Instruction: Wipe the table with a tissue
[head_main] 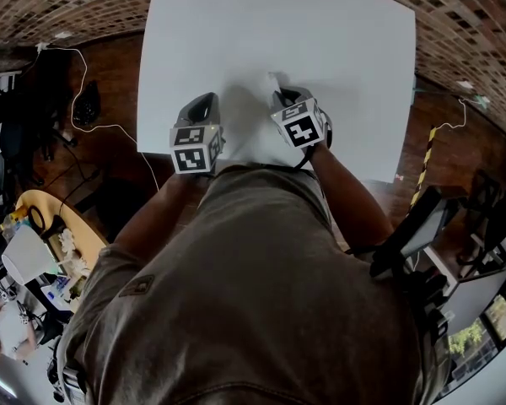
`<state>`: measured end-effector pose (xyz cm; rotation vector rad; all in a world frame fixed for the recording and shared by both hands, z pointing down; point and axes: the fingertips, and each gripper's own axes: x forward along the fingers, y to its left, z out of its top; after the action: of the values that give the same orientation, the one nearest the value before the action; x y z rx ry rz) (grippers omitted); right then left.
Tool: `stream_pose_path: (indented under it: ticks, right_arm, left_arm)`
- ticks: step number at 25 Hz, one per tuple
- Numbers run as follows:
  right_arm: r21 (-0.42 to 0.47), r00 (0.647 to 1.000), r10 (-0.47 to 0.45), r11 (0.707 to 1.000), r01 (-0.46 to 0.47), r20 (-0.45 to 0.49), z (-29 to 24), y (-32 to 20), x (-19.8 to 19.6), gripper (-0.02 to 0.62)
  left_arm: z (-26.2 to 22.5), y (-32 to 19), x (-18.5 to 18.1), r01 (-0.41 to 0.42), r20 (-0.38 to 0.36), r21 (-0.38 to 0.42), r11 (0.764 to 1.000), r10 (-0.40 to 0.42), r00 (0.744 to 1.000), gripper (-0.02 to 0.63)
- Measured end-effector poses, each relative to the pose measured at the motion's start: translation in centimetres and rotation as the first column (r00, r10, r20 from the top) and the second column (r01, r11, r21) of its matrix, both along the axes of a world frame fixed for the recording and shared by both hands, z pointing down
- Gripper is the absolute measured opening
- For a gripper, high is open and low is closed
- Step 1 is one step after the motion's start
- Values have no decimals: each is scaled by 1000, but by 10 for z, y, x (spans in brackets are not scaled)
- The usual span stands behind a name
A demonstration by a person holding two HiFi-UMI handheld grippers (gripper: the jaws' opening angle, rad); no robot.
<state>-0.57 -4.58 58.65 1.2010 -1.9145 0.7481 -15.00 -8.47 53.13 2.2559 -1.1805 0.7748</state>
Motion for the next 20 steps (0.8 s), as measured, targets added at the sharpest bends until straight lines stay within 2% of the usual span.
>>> stream_pose_path:
  ticks: [9, 20]
  right_arm:
    - [32, 999, 50, 998, -50, 11, -13, 5, 5, 38]
    - [77, 992, 127, 989, -128, 12, -44, 32, 25, 40]
  left_arm:
    - [2, 8, 3, -31, -24, -8, 999, 31, 999, 2]
    - [2, 26, 29, -93, -108, -10, 996, 92, 990, 2]
